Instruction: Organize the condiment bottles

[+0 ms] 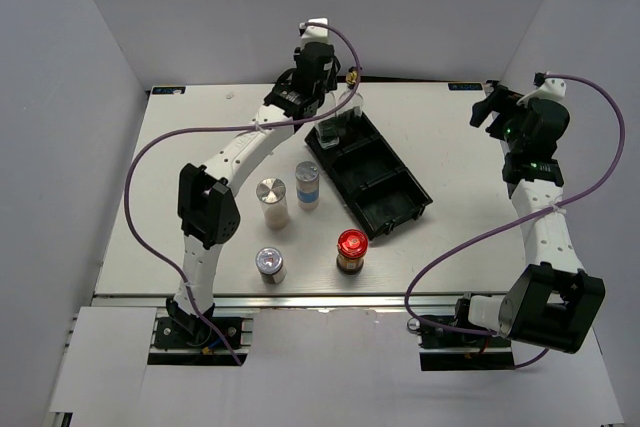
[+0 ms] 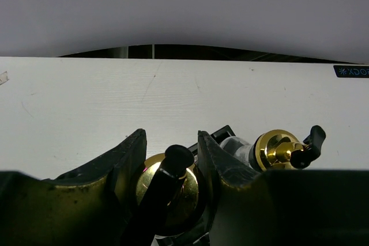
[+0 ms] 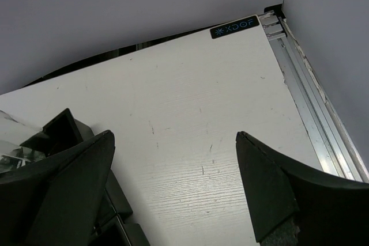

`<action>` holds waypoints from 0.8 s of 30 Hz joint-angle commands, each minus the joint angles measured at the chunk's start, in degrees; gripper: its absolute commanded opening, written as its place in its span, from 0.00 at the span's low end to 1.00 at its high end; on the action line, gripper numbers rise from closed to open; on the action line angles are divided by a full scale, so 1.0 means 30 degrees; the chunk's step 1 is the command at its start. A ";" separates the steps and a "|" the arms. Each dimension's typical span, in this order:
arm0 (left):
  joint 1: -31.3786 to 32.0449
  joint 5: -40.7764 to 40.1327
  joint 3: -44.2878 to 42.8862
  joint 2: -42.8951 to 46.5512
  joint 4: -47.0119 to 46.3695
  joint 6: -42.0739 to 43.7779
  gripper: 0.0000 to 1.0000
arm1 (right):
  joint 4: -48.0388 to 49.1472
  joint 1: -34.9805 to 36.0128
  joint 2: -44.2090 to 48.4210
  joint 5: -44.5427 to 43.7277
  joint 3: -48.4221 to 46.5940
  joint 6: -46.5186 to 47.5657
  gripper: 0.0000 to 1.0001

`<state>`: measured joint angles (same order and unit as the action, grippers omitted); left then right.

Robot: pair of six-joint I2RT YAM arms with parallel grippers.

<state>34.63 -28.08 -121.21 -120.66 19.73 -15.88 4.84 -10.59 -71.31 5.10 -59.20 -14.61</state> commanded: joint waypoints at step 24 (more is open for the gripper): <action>0.1024 -0.0279 0.1878 0.1080 -0.1508 0.0928 0.54 | 0.0965 -0.0249 0.0010 0.1198 0.0046 -0.0198 0.89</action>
<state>37.17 -28.75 -114.96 -121.47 16.73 -13.67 4.86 -10.92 -71.35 7.29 -59.13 -14.68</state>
